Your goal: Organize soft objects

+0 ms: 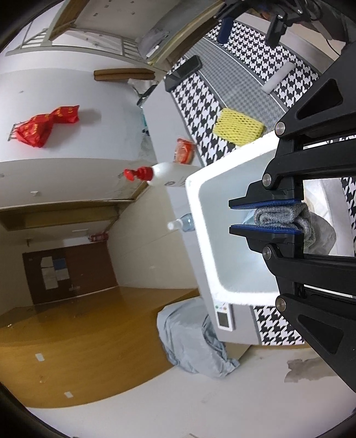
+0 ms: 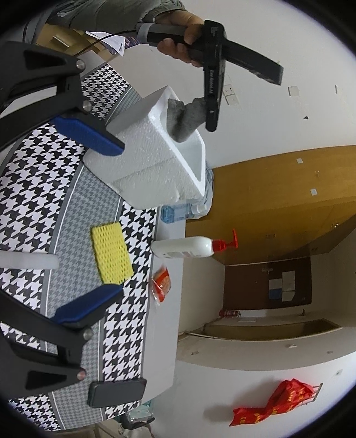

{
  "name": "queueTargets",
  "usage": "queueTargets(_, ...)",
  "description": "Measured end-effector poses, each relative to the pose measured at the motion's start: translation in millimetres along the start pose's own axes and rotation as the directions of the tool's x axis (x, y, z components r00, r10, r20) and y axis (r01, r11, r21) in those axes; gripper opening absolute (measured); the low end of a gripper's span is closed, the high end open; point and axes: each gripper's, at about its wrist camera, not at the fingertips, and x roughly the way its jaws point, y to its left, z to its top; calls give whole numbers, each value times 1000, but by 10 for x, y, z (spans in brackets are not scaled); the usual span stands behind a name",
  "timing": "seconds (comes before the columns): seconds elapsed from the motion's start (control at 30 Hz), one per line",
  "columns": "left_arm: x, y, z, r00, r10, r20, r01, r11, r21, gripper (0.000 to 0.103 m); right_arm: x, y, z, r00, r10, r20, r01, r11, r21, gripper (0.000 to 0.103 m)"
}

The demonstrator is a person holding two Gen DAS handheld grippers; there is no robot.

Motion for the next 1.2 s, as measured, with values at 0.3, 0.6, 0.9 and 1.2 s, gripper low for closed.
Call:
queueTargets(0.3,173,-16,-43,999,2,-49,-2,1000,7,25,-23,-51,-56,1000,-6,-4,7,1000,14,97)
queueTargets(0.6,180,-49,-161,998,56,-31,-56,998,1,97,-96,-110,-122,1000,-11,11,10,999,42,97)
queueTargets(0.9,-295,-108,-375,982,103,159,-93,993,-67,97,-176,-59,-151,999,-16,31,14,999,40,97)
queueTargets(1.2,-924,-304,-714,870,254,422,-214,967,-140,102,-296,50,-145,996,-36,78,34,999,22,97)
